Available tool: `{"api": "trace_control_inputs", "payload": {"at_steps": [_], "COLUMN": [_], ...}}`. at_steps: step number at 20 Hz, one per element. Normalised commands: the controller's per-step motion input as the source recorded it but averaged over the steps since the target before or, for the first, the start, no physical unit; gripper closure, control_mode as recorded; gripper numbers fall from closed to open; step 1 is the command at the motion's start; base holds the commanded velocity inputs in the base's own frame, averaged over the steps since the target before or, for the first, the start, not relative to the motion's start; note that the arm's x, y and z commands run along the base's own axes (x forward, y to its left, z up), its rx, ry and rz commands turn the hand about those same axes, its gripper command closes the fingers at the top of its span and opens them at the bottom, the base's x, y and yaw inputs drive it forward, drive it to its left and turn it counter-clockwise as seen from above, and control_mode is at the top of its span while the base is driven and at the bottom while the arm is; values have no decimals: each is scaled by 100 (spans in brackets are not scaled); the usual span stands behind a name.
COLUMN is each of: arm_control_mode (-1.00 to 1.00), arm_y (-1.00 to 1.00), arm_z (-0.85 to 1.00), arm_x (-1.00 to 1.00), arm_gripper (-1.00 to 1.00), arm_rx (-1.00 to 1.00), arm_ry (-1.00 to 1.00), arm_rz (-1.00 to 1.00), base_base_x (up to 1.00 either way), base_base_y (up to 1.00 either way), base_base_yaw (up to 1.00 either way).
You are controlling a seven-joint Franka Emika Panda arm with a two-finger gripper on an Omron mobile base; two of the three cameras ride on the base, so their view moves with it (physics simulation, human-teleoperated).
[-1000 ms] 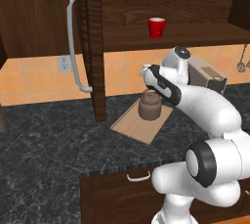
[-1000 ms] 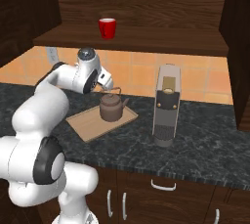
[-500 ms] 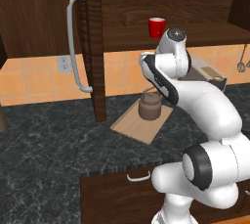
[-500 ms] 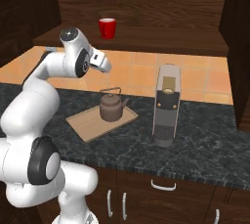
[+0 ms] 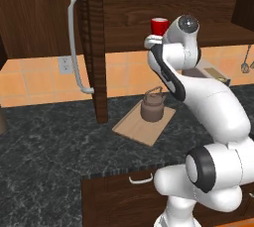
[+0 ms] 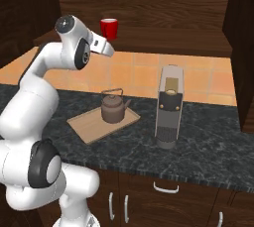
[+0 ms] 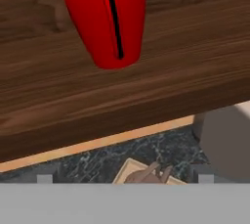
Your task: Pick the kettle from the counter and place it on the tray. Then pick the mug from the cabinet and place it on the tray. Then close the cabinet doors.
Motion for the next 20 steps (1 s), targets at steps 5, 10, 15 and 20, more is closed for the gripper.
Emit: {"api": "trace_control_inputs", "payload": {"at_steps": [5,10,15,20], "arm_control_mode": [-100,-100,-100,-100], "arm_y": [-24,-11,-4,-2], "arm_z": [9,44,39,19], "arm_x": [4,21,27,26], "arm_gripper": [-100,-100,-100,-100], "arm_rx": [0,0,0,0], "arm_ry": [-38,2,0,0], "arm_rz": [2,0,7,17], "base_base_x": [0,0,0,0], "base_base_y": [0,0,0,0], "base_base_yaw": [0,0,0,0]}}
